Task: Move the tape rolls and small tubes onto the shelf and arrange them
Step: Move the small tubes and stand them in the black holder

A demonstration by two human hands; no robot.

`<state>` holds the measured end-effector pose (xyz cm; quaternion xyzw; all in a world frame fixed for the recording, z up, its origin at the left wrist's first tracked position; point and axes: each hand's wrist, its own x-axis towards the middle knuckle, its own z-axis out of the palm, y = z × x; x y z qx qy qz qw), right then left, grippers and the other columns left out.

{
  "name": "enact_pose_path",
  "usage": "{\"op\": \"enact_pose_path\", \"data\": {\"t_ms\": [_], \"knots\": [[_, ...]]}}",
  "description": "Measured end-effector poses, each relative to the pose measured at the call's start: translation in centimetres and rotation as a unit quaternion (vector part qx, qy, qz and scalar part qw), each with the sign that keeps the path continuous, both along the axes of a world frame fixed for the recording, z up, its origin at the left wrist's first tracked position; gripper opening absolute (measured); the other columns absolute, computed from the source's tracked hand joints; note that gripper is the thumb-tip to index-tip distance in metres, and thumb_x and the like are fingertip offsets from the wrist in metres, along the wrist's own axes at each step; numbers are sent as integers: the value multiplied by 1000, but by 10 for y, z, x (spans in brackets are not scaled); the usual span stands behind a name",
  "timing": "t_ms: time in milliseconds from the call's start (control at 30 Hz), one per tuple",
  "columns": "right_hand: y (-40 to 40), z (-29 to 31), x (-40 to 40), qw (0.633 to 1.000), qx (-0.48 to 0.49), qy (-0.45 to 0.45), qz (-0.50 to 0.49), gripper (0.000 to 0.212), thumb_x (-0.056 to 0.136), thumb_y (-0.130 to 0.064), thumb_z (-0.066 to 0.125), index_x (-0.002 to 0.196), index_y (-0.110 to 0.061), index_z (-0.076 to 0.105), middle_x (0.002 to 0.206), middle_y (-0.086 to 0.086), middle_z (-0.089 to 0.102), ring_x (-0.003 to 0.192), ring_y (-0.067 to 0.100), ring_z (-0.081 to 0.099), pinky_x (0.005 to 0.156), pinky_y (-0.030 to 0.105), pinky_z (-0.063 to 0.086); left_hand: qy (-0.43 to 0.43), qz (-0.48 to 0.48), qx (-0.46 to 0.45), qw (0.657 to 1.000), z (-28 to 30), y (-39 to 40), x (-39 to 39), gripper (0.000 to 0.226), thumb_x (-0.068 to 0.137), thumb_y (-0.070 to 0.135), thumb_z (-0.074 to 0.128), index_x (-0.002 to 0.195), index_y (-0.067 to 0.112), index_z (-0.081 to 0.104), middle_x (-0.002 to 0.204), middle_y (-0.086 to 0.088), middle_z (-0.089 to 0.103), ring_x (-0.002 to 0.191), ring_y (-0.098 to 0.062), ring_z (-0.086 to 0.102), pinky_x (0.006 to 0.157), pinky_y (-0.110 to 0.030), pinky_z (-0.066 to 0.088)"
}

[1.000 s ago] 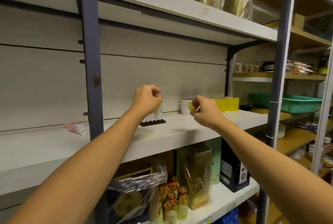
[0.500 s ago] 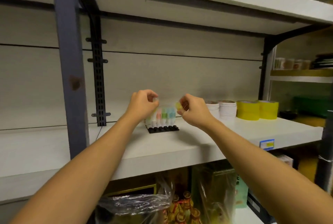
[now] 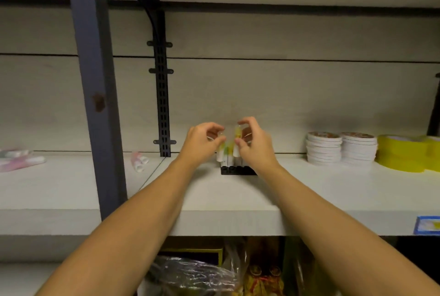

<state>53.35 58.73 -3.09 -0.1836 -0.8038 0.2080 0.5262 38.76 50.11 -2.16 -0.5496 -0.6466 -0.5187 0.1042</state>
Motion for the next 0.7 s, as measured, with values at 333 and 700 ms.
{"op": "enact_pose_path", "data": {"t_ms": [333,700], "knots": [[11,-7,-10,999,19,-40,-26,33,80,-1,74,104,-16,57,89,-1,57,73,19,59,71,32,51,13,-5,22,1000,-5,9,0,21,83,15,81,102,13,74,91,5,71,80,-8,66,69,-8,48],[20,-12,-13,995,39,-86,-45,34,78,-7,78,102,-13,54,93,-2,52,78,14,50,66,20,35,98,9,5,995,-12,12,3,20,82,10,81,99,5,72,94,-2,63,80,-12,61,71,-3,41]]}}
